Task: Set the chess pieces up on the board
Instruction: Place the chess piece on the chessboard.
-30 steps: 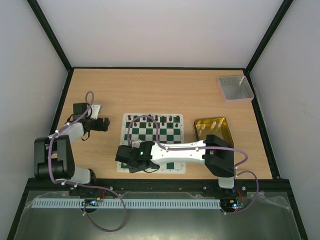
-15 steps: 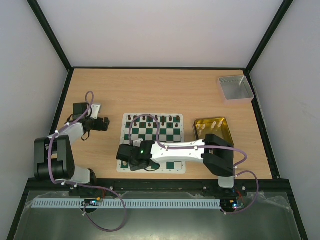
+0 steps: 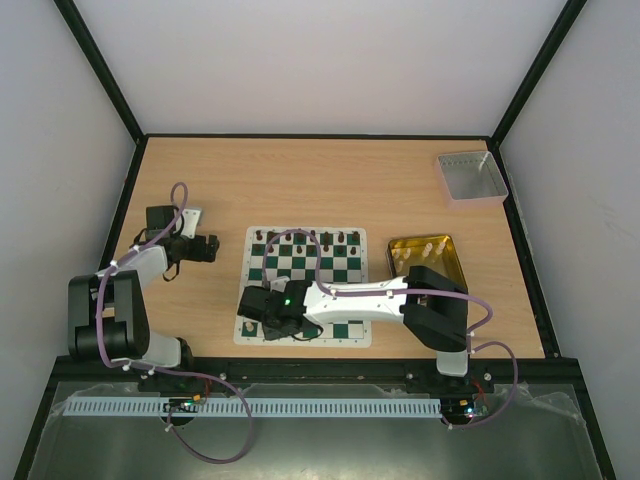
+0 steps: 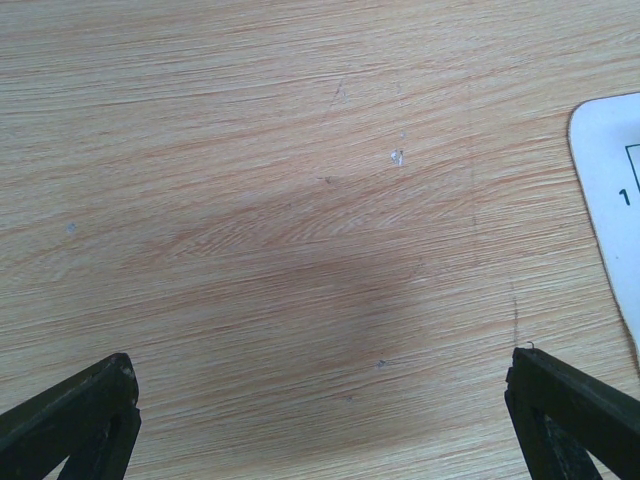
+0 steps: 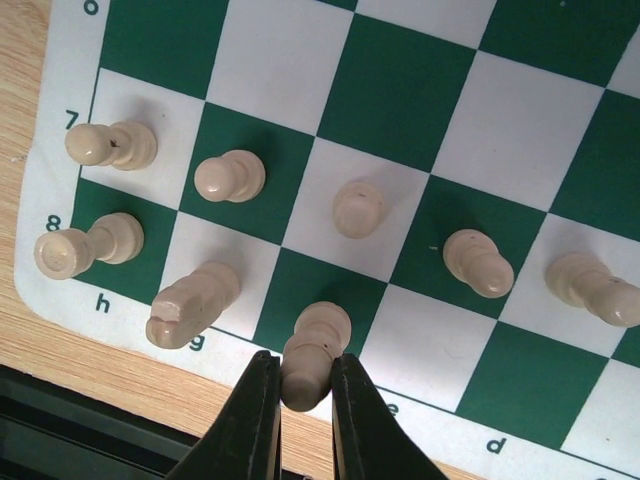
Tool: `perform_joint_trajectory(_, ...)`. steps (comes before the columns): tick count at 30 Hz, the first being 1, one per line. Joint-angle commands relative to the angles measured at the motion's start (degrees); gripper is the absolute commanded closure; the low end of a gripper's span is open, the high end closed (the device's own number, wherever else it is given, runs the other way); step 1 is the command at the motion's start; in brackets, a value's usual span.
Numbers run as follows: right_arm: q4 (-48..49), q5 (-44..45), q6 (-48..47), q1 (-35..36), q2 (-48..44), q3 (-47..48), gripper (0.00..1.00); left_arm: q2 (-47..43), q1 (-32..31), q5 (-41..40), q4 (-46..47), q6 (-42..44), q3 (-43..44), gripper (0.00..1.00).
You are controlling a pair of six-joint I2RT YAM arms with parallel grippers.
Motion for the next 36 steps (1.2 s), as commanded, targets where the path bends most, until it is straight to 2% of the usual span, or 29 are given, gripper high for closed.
perform_joint_trajectory(1,1.29,0.29,-0.55,-0.4,-0.42,-0.92,0.92,-0.63,0.28,0.02,0.25,0.13,-0.24,0.01)
perform_joint_trajectory(30,1.74,-2.08,-1.94,-1.51,1.84,-0.54,0.91,-0.43,0.23,0.84,-0.01,0.5,-0.16,0.0)
perform_joint_trajectory(36,1.88,-2.59,-1.96,-1.6,2.08,-0.57,0.88,-0.39,0.24,0.86,-0.01,0.48,-0.18,0.01)
